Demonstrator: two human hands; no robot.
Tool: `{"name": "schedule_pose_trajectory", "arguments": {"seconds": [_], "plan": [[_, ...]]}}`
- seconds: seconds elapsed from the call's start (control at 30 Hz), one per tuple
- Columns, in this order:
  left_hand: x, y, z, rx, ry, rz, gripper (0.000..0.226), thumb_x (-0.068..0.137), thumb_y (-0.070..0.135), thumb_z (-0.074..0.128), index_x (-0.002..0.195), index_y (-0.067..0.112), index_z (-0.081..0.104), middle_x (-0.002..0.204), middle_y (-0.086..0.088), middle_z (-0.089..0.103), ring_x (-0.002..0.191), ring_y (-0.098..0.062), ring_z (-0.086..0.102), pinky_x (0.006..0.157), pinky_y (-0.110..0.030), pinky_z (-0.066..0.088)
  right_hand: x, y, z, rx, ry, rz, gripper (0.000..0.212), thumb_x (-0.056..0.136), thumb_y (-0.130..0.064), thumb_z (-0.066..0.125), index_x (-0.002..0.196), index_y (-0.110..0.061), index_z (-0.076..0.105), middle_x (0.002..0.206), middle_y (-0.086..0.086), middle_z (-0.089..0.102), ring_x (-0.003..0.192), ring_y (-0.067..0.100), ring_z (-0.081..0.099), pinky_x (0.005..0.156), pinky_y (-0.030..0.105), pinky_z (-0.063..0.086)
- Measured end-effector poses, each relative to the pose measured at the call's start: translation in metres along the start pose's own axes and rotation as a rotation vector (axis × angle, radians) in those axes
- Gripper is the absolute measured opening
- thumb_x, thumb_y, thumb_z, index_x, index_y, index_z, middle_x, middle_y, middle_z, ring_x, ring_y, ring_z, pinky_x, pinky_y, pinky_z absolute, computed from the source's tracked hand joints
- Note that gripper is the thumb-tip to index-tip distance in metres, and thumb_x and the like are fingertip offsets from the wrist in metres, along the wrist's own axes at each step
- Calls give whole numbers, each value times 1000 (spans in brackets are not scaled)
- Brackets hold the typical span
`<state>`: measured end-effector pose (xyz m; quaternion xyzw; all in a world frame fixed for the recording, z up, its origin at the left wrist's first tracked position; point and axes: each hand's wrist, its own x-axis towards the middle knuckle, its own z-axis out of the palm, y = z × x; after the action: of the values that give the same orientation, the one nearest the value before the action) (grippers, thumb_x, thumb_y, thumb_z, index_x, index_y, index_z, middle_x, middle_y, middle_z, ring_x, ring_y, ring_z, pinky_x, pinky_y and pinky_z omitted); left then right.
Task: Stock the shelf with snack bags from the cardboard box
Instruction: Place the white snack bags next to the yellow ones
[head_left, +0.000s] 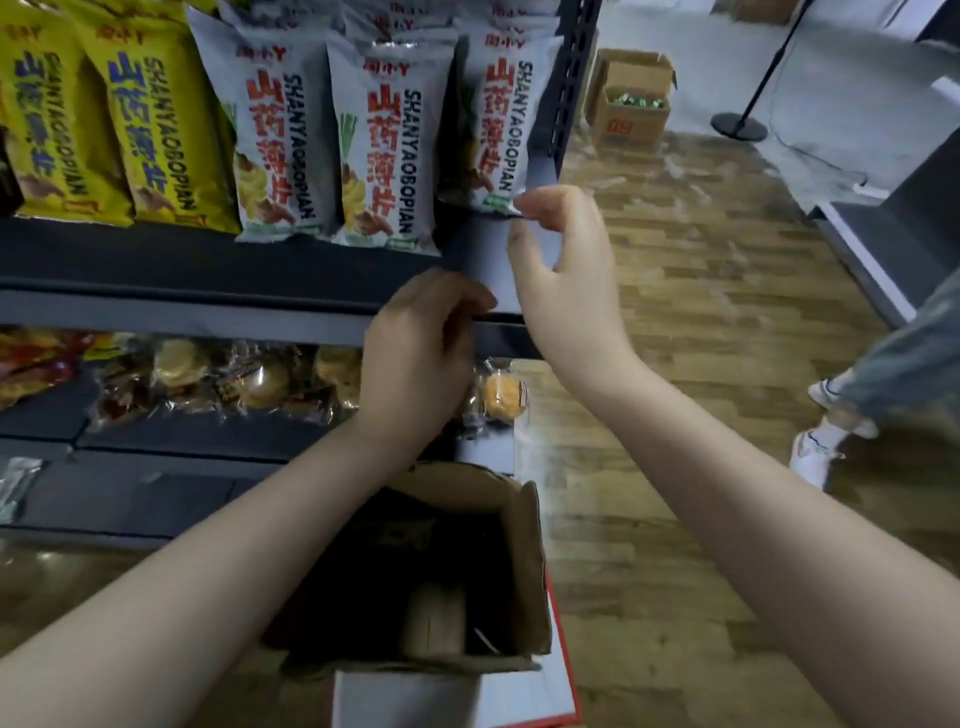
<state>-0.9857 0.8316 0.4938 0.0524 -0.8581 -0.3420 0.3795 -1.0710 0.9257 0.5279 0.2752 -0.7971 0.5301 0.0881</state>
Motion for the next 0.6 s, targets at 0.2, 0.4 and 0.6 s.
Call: {"name": "schedule_pose_trajectory", "arguments": {"seconds": [0.2,0.4,0.6], "plan": [[-84,-28,-25,-1,-115,-38,17,83,2,50,86,13,62,82,2,61,72,-11,56,61,-21,43,-99,-12,9,35,-211,-186,19,92,-12,48,102,-6,63,98,4,61,91,12,57,80,21,45],[-155,-81,-31,317,-575,-355,27,89,16,40,92,16,67,91,-1,68,78,-23,66,62,-32,53,-167,37,40,-127,-660,-26,22,94,-25,44,105,-18,61,100,-6,59,95,10,57,77,29,50],[-177,-121,4,450,-973,-712,26,96,23,35,113,23,54,120,-2,58,109,-23,56,89,-35,46,-191,112,92,-485,-1085,177,31,92,-29,53,120,-15,51,120,4,53,111,25,53,86,38,50]]}}
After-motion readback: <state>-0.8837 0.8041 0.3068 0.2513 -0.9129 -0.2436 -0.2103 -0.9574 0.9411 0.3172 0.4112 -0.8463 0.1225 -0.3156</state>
